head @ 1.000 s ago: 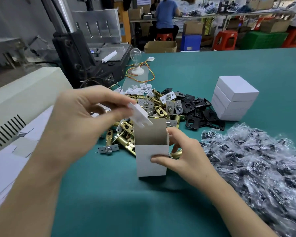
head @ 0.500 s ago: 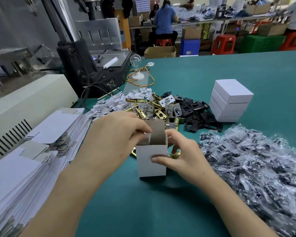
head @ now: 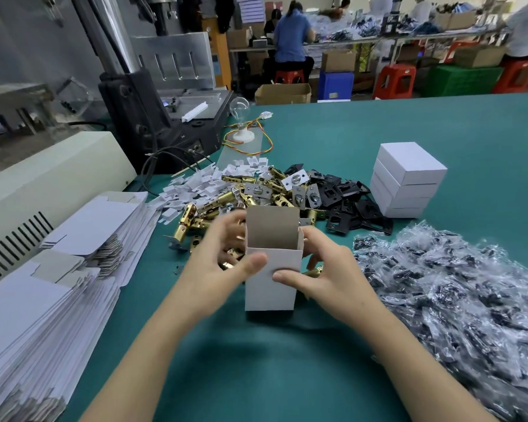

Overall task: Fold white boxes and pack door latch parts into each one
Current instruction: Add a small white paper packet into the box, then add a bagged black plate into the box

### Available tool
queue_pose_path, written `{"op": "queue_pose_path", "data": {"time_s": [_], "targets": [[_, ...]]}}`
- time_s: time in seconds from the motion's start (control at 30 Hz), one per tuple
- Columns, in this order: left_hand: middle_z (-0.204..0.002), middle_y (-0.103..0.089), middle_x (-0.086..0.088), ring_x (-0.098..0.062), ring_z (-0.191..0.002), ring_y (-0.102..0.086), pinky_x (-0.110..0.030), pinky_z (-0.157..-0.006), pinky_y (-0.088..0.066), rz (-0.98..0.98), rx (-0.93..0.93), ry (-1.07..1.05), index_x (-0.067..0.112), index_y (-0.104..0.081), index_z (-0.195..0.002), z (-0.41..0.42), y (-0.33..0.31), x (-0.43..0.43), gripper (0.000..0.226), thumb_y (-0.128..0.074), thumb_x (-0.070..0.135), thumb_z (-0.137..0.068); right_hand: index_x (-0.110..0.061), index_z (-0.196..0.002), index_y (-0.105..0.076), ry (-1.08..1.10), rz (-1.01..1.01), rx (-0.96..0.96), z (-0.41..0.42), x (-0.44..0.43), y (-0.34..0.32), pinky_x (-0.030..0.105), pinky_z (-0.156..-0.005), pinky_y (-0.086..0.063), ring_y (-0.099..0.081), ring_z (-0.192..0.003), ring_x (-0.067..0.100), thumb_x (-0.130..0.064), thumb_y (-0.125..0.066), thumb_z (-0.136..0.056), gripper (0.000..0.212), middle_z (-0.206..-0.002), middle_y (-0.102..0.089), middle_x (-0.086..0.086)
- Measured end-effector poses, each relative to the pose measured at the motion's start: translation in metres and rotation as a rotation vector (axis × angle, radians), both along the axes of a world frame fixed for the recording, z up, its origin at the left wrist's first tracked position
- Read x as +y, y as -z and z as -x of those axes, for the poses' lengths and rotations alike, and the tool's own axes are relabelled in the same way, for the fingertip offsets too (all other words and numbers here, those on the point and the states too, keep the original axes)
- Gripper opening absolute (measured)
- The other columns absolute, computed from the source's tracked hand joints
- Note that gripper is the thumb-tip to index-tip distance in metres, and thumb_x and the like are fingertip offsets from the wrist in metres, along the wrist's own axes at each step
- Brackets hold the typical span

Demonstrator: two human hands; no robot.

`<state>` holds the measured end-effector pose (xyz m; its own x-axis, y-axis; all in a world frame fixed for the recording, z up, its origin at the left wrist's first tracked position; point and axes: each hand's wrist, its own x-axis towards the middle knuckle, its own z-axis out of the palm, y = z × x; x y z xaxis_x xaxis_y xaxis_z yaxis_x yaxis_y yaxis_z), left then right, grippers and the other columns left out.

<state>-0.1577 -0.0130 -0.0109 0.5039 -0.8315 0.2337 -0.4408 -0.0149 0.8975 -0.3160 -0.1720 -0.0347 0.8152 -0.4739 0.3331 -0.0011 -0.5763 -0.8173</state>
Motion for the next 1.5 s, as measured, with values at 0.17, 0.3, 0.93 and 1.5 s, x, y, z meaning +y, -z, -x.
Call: {"op": "queue_pose_path", "data": {"time_s": [0.17, 0.3, 0.93, 1.5], "targets": [[-0.119, -0.076, 0.018, -0.004, -0.109, -0.072, -0.016, -0.086, -0.056, -0.092, 0.093, 0.106, 0.058, -0.067, -0.115, -0.002, 0.032, 0.001, 0.051, -0.087, 0.052, -0.068, -0.036, -0.118, -0.063, -0.011, 0.024, 0.021, 0.002, -0.003, 0.002, 0.021, -0.073, -0.047, -0.066, -0.098, 0.008, -0.047, -0.076, -0.085, 0.037, -0.098, -0.073, -0.017], [-0.114, -0.079, 0.01, -0.009, -0.106, -0.075, -0.018, -0.085, -0.057, -0.006, 0.145, 0.063, 0.05, -0.073, -0.112, 0.001, 0.045, 0.003, 0.047, -0.091, 0.045, -0.068, -0.034, -0.117, -0.066, 0.016, -0.038, -0.036, 0.004, -0.001, -0.004, 0.024, -0.075, -0.051, -0.065, -0.095, 0.009, -0.058, -0.054, -0.09, 0.038, -0.095, -0.072, -0.016], [-0.111, -0.079, 0.012, -0.015, -0.103, -0.075, -0.028, -0.086, -0.061, 0.005, 0.087, 0.142, 0.052, -0.074, -0.11, 0.003, 0.047, 0.005, 0.044, -0.091, 0.049, -0.07, -0.016, -0.125, -0.063, 0.403, 0.564, 0.883, -0.028, -0.091, -0.038, 0.039, -0.087, -0.056, -0.063, -0.106, 0.026, -0.045, -0.068, -0.095, 0.042, -0.119, -0.065, 0.004], [-0.106, -0.079, 0.014, -0.009, -0.097, -0.075, -0.023, -0.082, -0.059, -0.005, 0.121, 0.145, 0.055, -0.073, -0.106, 0.002, 0.049, 0.004, 0.042, -0.089, 0.045, -0.068, -0.014, -0.093, -0.067, 0.363, -0.239, 0.189, -0.018, -0.084, -0.075, 0.034, -0.057, -0.063, -0.078, -0.071, 0.026, -0.014, -0.058, -0.104, 0.014, -0.091, -0.078, 0.014]]}}
